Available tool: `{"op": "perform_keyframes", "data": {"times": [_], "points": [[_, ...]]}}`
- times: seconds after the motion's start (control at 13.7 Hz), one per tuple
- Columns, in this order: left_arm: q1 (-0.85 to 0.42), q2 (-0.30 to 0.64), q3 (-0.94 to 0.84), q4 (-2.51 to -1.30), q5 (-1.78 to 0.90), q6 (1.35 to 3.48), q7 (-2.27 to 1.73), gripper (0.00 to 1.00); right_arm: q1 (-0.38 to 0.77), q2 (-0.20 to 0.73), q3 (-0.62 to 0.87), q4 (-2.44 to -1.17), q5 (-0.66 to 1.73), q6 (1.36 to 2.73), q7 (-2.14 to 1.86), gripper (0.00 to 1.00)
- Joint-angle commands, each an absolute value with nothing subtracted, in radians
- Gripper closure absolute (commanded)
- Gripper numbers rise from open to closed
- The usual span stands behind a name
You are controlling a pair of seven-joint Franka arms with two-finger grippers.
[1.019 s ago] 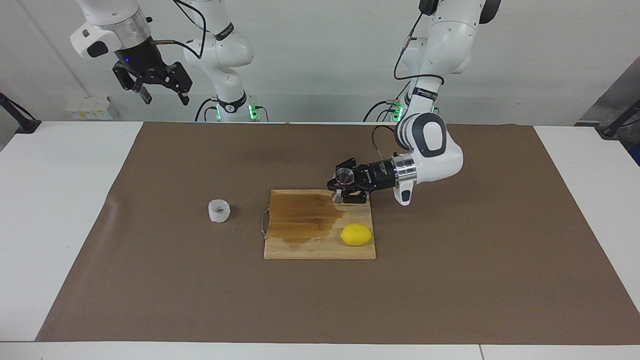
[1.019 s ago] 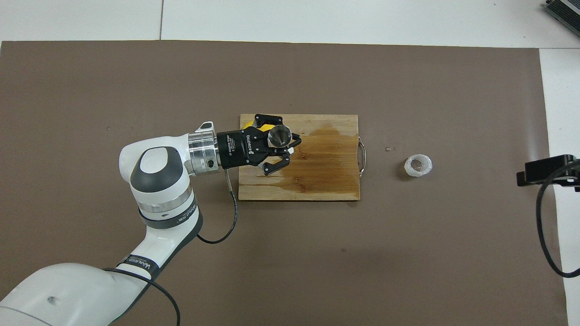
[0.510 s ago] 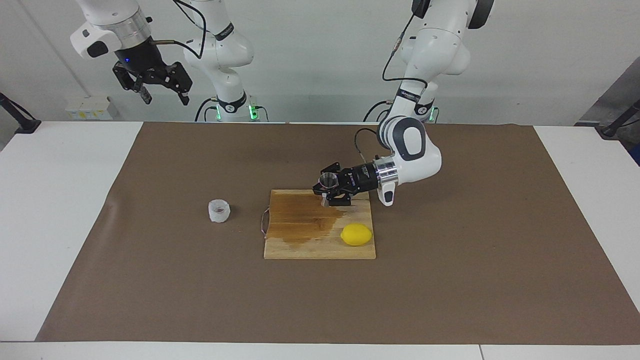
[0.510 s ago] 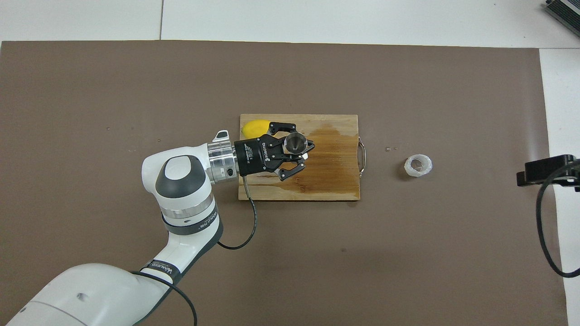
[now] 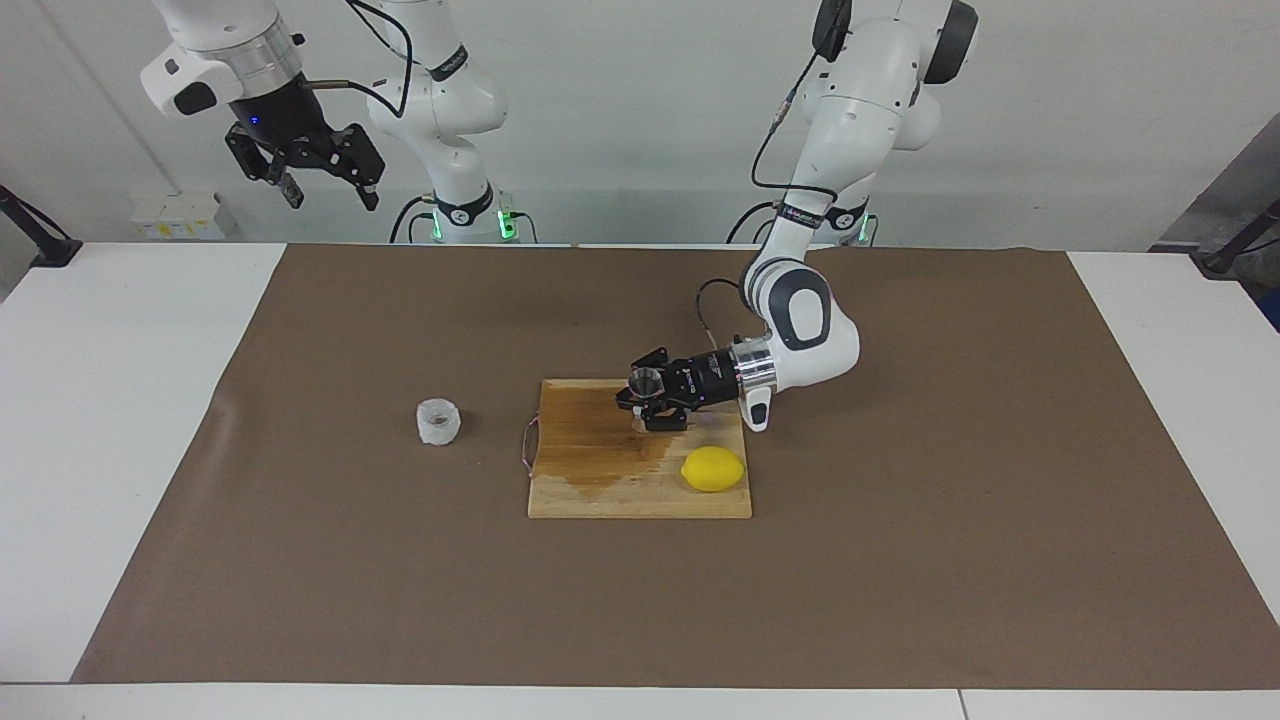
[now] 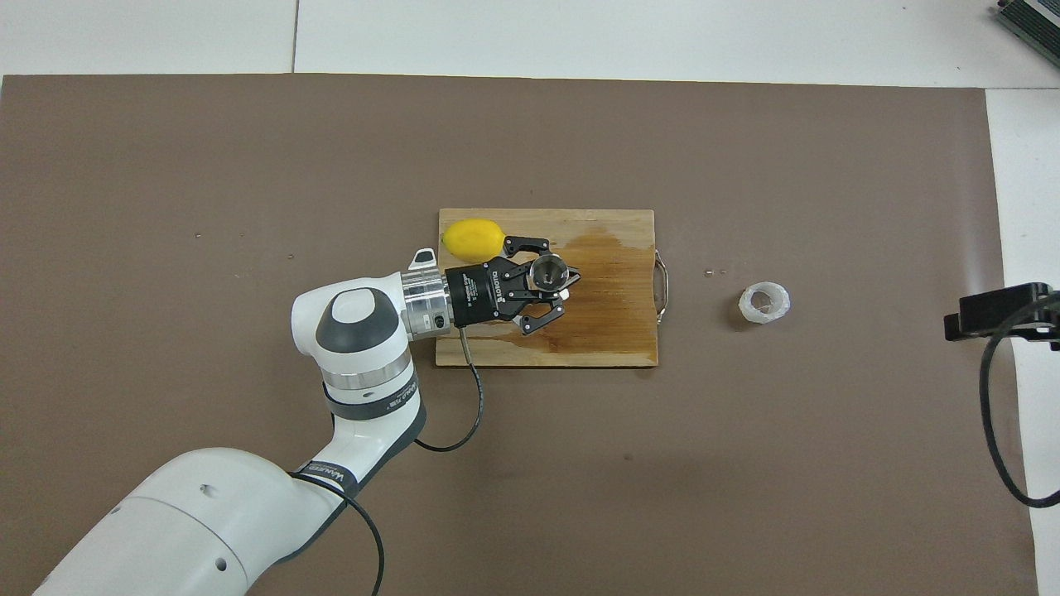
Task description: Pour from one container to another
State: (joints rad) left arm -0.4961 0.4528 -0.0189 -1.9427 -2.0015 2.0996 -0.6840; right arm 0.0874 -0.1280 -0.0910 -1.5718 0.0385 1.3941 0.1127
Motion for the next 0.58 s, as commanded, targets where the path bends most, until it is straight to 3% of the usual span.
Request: {"op": "perform_keyframes", "data": {"times": [0.0, 0.51], "points": [[-0.523, 0.486, -0.031, -1.918, -2.072, 2.140, -0.620, 1.00, 0.083, -0.143, -0.087, -1.585, 0.034, 1.393, 0.120, 0.00], [-0.514, 0.535, -0.037, -1.905, -2.086, 2.132, -0.580, 1.00, 0.083, -0.143, -0.087, -1.585, 0.034, 1.391, 0.120, 0.00]]}}
